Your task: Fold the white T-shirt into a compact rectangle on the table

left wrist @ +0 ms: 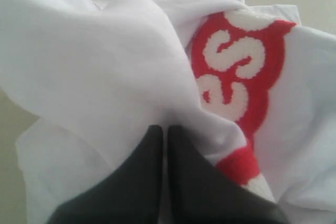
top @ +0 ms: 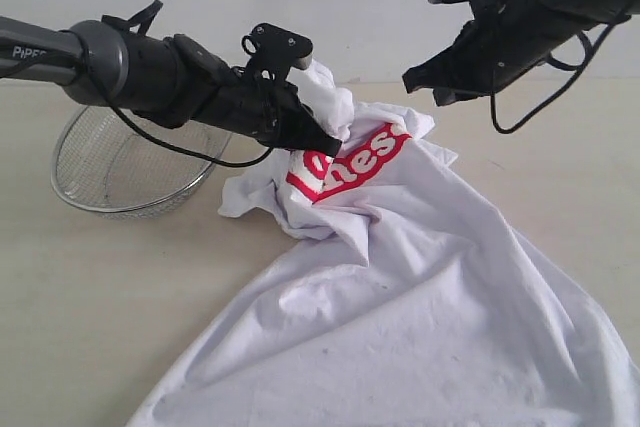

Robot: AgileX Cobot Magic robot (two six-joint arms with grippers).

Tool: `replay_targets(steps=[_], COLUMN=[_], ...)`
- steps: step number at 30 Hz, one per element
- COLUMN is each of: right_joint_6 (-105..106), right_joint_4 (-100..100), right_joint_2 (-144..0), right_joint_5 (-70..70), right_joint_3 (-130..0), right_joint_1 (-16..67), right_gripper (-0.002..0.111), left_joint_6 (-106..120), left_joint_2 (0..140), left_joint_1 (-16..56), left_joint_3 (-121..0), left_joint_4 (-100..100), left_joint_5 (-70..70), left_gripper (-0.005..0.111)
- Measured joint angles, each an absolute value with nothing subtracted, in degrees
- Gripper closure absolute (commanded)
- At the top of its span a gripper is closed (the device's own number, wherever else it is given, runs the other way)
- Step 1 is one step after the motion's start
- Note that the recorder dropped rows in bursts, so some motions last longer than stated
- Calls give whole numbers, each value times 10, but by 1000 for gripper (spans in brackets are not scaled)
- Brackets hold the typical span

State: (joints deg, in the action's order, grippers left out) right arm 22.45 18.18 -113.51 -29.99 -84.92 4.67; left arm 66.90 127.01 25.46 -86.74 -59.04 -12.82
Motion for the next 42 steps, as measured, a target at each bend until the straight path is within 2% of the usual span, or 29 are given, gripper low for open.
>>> replay_targets(steps=[9,16,28,42], right_joint_6=[182,155,142,-51], right_joint_4=[165,123,103,-199], right_joint_2=[-1263,-1299,-1340,-1349], right_joint_5=[-399,-410,-384,-427], right_joint_3=[-991,-1009,-1010,-1021], right_joint_1=[47,47,47,52], right_gripper=[108,108,108,108], left_joint_6=[561,388,365,363], left_joint_2=[1247,1244,1239,1239], left_joint_1=[256,256,256,256], left_joint_3=[-868,-868,-868,-868], left_joint_4=[-486,-299,-270,-270], left_joint_5=[-133,-139,-164,-164], left_gripper=[102,102,102,102])
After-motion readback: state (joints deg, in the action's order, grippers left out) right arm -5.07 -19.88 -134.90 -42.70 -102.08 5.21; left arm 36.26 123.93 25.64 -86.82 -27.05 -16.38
